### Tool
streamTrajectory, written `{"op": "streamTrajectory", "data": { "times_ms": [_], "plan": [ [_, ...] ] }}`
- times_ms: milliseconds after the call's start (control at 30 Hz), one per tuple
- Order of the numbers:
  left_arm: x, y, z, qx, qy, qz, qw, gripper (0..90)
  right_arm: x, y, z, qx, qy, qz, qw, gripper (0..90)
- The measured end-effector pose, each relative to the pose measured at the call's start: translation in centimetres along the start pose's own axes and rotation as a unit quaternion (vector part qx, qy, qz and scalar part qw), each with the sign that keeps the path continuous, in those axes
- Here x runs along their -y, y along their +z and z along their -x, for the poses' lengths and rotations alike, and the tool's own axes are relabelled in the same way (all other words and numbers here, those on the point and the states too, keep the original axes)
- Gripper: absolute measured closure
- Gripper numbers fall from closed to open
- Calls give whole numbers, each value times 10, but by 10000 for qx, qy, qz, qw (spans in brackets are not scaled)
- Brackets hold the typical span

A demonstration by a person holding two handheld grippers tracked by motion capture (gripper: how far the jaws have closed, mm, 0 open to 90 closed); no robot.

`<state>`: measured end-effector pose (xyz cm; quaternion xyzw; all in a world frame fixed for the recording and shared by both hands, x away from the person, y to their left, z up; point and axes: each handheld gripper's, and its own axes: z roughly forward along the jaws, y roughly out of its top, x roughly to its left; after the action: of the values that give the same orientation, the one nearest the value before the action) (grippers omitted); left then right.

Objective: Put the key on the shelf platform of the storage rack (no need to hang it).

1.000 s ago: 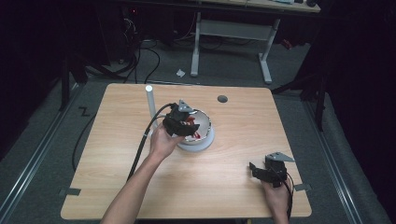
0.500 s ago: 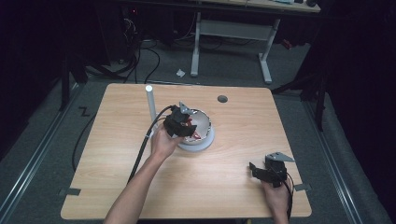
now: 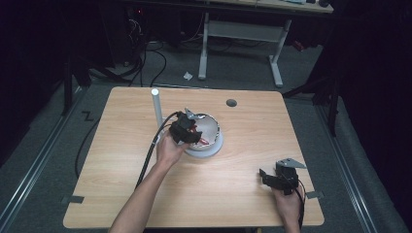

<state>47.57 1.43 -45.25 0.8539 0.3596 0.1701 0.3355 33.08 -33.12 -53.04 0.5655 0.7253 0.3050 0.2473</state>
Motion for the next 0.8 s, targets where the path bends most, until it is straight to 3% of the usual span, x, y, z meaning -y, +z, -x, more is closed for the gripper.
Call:
{"op": "streamTrajectory", "data": {
  "times_ms": [400, 800],
  "plan": [
    [-1, -8, 1, 111, 54, 138, 9998, 361, 0, 0, 0, -4, 25, -1, 10000, 274],
    [5, -41, -10, 173, -101, 488, 9986, 349, 0, 0, 0, 4, 6, -9, 10000, 274]
  ]
}}
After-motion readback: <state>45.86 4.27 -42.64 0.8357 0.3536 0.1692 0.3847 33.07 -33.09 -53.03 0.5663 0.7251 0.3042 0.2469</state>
